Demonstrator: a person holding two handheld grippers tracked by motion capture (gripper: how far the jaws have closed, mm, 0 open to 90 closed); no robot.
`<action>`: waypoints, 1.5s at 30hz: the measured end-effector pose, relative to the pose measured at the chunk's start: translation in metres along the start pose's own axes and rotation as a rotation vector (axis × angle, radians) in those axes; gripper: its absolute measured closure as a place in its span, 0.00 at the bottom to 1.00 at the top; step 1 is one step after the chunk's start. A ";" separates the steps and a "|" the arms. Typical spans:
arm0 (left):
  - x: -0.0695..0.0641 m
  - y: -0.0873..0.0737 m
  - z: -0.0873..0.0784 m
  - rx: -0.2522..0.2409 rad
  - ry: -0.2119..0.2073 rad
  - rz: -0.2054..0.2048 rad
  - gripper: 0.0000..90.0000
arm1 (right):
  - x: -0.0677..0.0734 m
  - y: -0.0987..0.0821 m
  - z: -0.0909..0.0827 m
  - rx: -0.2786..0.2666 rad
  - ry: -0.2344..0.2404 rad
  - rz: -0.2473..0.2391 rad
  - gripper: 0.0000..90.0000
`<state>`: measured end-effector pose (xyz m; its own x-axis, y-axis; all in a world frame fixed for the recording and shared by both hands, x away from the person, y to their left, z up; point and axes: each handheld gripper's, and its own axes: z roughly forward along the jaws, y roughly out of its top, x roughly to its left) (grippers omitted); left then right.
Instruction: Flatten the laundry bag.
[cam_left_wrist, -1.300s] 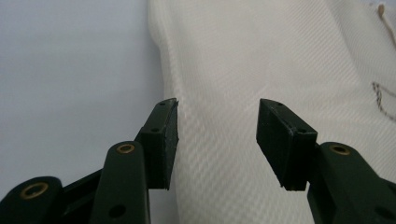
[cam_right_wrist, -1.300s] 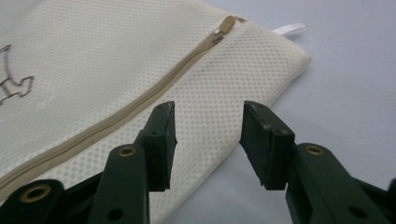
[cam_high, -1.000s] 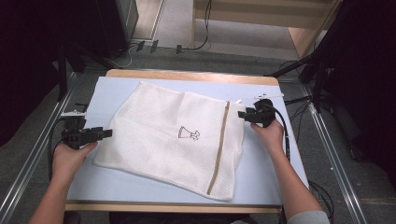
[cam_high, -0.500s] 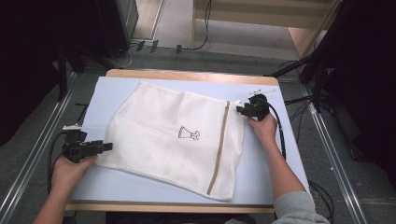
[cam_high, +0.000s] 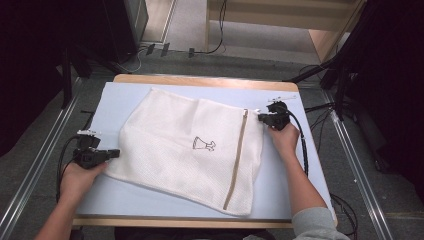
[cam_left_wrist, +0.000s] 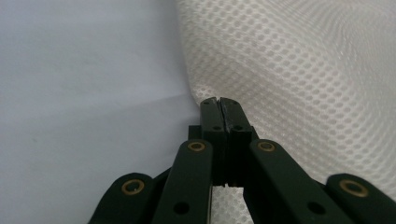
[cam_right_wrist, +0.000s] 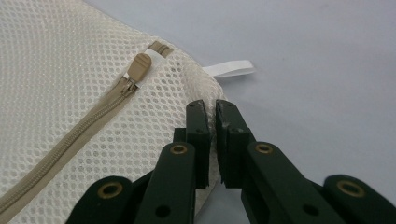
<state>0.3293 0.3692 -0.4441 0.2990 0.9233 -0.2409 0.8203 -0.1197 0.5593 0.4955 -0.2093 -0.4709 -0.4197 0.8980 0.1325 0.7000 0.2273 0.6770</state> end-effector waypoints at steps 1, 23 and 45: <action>0.003 0.004 0.001 -0.007 -0.004 -0.015 1.00 | -0.001 -0.001 -0.002 0.004 0.008 0.006 0.96; 0.034 0.074 0.035 -0.081 -0.015 -0.029 1.00 | 0.011 -0.081 -0.075 0.031 0.051 -0.033 0.95; 0.025 0.081 0.010 -0.151 -0.027 -0.046 0.64 | 0.015 -0.100 -0.123 -0.082 0.089 -0.042 0.72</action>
<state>0.4084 0.3786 -0.4129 0.2778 0.9161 -0.2892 0.7516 -0.0198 0.6593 0.3488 -0.2650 -0.4477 -0.4997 0.8506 0.1636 0.6327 0.2294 0.7397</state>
